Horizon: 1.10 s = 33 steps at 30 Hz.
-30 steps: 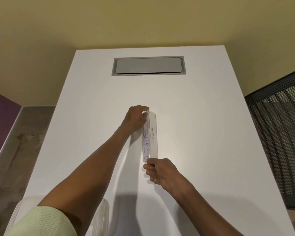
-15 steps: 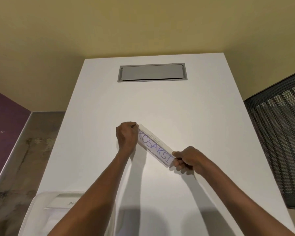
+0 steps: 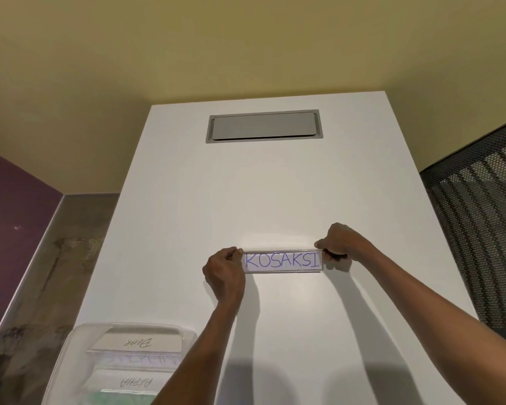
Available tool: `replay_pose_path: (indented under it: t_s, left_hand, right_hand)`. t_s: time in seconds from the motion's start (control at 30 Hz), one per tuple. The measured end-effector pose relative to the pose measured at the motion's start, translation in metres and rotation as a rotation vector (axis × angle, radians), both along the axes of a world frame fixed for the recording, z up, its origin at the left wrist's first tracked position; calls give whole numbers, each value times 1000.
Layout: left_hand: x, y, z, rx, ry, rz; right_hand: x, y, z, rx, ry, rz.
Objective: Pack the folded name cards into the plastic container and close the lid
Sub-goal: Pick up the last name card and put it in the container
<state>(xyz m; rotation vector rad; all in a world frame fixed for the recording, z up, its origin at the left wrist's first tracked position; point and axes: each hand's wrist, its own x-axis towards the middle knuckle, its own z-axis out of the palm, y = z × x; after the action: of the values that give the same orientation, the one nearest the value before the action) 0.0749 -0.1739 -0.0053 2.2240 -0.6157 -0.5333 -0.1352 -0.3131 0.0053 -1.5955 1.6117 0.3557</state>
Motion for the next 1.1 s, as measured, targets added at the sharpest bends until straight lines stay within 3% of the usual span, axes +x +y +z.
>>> replay_pose_path:
  t_s: [0.37,0.53,0.7,0.77,0.97,1.1]
  left_hand:
    - [-2,7,-7,0,33,-16]
    - [0,8,-4,-7,15,-10]
    - [19,13,-8,-32,-160,-399]
    - [29,14,-10,-16,-226,-568]
    - [54,7,-9,7,-422,-969]
    - [61,4,-6,-45,-559,-1091]
  right_hand:
    - [-7,5,-21,-60,33,31]
    - [-13,7,-21,-184,51,0]
    - [-23,9,-20,-280,-179,17]
    - [-27,13,-19,-275,-262,147]
    - [-36,24,-22,-381,-215,359]
    - [-34,31,-21,-450,-203,379]
